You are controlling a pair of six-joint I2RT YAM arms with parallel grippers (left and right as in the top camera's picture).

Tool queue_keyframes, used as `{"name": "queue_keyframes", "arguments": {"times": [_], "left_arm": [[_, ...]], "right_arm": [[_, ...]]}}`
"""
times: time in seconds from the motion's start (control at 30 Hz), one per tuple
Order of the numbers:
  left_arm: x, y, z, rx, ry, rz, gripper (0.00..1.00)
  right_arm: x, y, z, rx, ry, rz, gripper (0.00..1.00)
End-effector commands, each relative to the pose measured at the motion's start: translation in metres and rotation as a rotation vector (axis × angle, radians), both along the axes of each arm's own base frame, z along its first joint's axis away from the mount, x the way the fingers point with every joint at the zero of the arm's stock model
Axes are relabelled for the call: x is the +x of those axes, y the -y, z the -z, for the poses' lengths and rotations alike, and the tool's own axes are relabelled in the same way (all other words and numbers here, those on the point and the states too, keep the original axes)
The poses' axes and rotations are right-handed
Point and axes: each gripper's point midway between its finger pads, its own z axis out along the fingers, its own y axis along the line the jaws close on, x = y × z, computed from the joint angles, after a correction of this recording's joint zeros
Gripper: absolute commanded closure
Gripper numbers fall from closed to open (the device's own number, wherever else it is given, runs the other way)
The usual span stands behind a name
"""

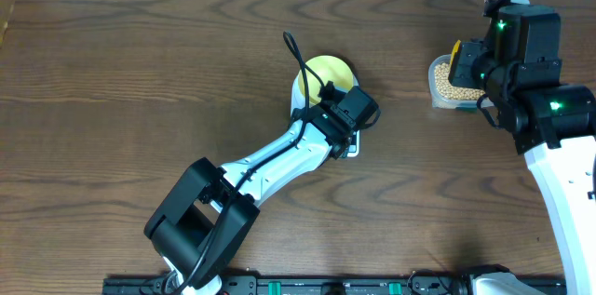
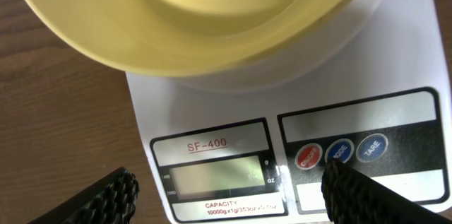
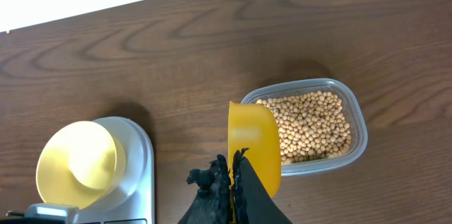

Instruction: Scoop item into bowl and weigh 50g on scale

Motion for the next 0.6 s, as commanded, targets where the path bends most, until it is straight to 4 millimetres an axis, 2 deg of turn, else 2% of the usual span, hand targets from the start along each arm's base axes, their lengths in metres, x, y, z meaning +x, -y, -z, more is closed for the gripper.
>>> {"name": "queue_keyframes", "arguments": {"times": [0.0, 0.33, 0.57], "left_arm": [[0.0073, 0.0043, -0.0048, -0.010, 0.029, -0.015, 0.15], [0.0067, 0.0028, 0.0001, -0.002, 0.022, -0.019, 0.15], [0.0071, -0.0051, 0.0012, 0.036, 0.036, -0.028, 0.15]], "right_arm": [[0.0027, 0.0002, -0.0058, 0.014, 0.014, 0.009, 0.99], [0.0023, 0.0005, -0.0053, 0.013, 0.011, 0.010, 0.99], [0.0022, 0.0005, -0.0052, 0.013, 0.010, 0.010, 0.99]]}}
